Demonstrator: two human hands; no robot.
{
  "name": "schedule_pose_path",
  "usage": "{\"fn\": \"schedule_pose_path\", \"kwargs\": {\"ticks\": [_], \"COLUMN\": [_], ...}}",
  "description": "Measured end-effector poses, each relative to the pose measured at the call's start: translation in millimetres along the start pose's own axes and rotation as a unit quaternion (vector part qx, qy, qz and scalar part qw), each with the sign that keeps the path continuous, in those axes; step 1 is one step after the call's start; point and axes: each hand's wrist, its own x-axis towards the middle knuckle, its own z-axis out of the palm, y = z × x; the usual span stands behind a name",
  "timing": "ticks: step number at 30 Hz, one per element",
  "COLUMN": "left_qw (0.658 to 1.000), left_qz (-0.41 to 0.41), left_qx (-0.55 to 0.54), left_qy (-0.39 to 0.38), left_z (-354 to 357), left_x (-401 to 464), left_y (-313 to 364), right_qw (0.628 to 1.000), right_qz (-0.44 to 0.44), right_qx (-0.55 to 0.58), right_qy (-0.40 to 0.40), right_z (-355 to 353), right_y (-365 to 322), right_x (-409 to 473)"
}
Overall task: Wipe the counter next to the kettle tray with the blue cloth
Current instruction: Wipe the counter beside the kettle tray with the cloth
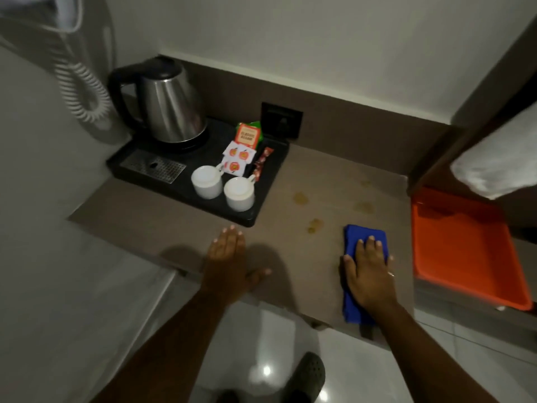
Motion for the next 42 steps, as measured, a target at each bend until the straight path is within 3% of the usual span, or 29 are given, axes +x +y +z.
{"fn": "schedule_pose_path", "kwargs": {"ticks": [3, 6, 11, 19, 24, 26, 30, 34, 36, 38, 42], "left_qw": [0.996, 0.989, 0.985, 0.984, 0.982, 0.981, 0.980, 0.982, 0.982, 0.981, 0.982], "left_qz": [-0.071, -0.137, -0.162, -0.154, -0.172, -0.183, -0.178, -0.161, -0.162, -0.171, -0.167], "left_qx": [-0.015, -0.005, -0.010, 0.010, 0.005, -0.002, -0.005, 0.014, 0.024, 0.021, 0.005], "left_qy": [0.046, 0.057, 0.066, 0.088, 0.076, 0.071, 0.092, 0.095, 0.091, 0.089, 0.089], "left_z": [-1.4, -9.2, -6.3, 0.9, -3.4, -6.3, -7.9, -7.0, -8.3, -9.1, -10.0], "left_x": [2.0, 6.7, 15.8, 17.8, 21.3, 23.2, 23.7, 26.3, 28.0, 27.3, 25.8], "left_y": [-10.2, -18.4, -21.8, -23.5, -25.2, -31.7, -40.1, -38.5, -37.4, -38.1, -36.6], "right_qw": [0.999, 0.998, 0.995, 0.994, 0.996, 0.994, 0.999, 0.990, 0.994, 0.999, 0.995], "right_qz": [0.022, -0.029, -0.092, 0.090, -0.092, -0.107, -0.001, 0.121, 0.096, 0.015, -0.102], "right_qx": [-0.034, -0.036, -0.033, -0.017, -0.014, -0.020, -0.031, -0.015, -0.006, -0.022, -0.023], "right_qy": [0.031, 0.030, 0.003, 0.055, 0.002, -0.003, 0.045, 0.065, 0.053, 0.036, 0.003], "right_z": [10.4, 14.3, 9.1, 16.7, 15.9, 6.0, 0.9, 12.5, 20.6, 28.7, 13.0], "right_y": [-9.5, -2.3, 28.0, -30.3, -20.2, 10.5, 27.7, -22.4, -51.2, -65.6, -30.6], "right_x": [2.9, -13.7, -23.2, 18.3, -21.2, -24.7, -4.4, 29.3, 37.2, 29.7, 5.2]}}
